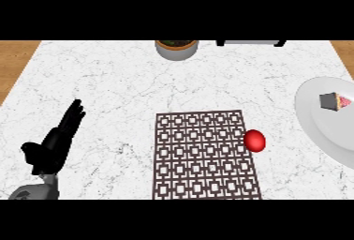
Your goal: Pick the cupcake from the placemat and place it in the plate
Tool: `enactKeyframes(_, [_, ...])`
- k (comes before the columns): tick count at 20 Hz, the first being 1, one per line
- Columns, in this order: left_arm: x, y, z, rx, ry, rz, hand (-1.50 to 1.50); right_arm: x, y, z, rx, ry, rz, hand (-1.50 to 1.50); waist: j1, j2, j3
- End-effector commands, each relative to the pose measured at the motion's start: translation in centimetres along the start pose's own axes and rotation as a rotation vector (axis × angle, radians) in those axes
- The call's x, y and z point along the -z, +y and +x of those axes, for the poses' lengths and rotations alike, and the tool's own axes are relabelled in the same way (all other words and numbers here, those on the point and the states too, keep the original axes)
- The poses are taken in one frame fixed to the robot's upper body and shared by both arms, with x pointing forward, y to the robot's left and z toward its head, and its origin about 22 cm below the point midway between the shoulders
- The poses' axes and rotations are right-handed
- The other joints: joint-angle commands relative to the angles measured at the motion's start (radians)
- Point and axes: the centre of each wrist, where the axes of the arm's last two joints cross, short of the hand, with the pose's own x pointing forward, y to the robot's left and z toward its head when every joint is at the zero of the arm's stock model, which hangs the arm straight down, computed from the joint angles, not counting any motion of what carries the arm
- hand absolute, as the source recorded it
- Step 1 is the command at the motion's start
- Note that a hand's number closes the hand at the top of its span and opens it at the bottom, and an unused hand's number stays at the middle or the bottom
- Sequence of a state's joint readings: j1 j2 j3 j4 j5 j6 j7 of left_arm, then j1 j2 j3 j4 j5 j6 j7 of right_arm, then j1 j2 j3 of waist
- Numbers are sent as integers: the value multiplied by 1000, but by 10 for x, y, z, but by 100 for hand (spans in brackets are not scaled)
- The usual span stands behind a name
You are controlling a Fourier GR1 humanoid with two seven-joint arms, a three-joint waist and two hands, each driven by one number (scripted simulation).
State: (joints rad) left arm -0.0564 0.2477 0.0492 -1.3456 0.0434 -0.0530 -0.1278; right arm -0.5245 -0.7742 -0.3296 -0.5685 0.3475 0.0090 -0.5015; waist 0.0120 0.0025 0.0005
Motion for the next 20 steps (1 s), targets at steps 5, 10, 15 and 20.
enactKeyframes(5, [12,-9,3,7,-20,7,0,12,30,4,158,83,-20,-150,-1,1,0])
enactKeyframes(10, [6,-6,11,-17,-5,-13,0,-1,-5,-16,400,64,-198,-150,1,1,3])
enactKeyframes(15, [0,10,-6,-1,-5,10,0,-39,-42,-52,597,87,-220,-150,-5,4,3])
enactKeyframes(20, [5,-3,-1,-14,-13,0,0,-76,-90,-73,634,62,-228,-150,7,11,7])
